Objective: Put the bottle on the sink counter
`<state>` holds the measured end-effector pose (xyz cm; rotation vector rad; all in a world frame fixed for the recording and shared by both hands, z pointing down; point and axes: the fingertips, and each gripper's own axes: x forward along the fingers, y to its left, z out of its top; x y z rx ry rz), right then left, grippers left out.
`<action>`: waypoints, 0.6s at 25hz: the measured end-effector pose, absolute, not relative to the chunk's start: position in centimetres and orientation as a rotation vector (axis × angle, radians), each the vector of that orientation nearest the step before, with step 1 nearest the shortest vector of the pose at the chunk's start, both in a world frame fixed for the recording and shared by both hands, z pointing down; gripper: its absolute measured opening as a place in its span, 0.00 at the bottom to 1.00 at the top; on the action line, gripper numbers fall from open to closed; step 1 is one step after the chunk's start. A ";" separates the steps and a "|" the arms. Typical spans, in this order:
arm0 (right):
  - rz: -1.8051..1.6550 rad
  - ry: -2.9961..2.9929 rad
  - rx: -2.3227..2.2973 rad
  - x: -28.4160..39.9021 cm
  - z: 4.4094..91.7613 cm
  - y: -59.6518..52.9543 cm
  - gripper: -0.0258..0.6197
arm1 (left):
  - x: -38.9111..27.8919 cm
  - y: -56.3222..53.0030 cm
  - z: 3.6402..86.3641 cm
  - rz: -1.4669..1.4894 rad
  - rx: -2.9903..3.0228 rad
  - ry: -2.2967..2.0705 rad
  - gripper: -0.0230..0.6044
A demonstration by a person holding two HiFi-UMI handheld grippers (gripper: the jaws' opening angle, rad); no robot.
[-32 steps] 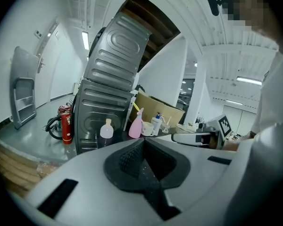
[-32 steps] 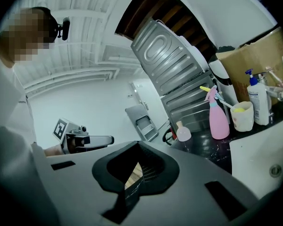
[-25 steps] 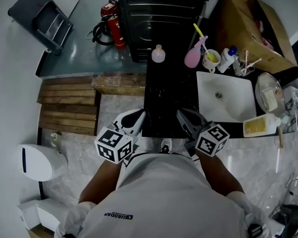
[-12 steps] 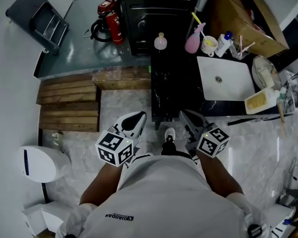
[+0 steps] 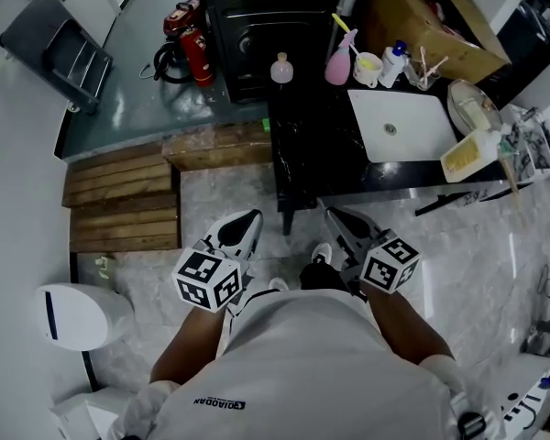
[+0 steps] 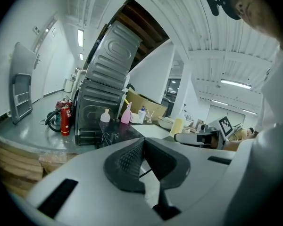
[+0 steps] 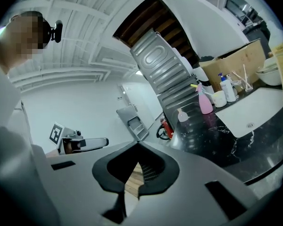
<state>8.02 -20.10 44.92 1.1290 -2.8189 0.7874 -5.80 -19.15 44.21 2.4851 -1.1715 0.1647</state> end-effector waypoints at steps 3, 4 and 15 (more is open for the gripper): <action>0.772 -2.803 1.120 8.1 45.1 -19.2 0.10 | -5.8 -18.6 43.8 0.154 2.494 -1.175 0.06; 0.773 -2.799 1.117 8.2 45.1 -19.0 0.10 | -5.9 -18.5 43.7 0.154 2.496 -1.176 0.06; 0.746 -2.795 1.123 8.0 45.4 -17.9 0.10 | -5.5 -18.1 44.1 0.160 2.494 -1.166 0.06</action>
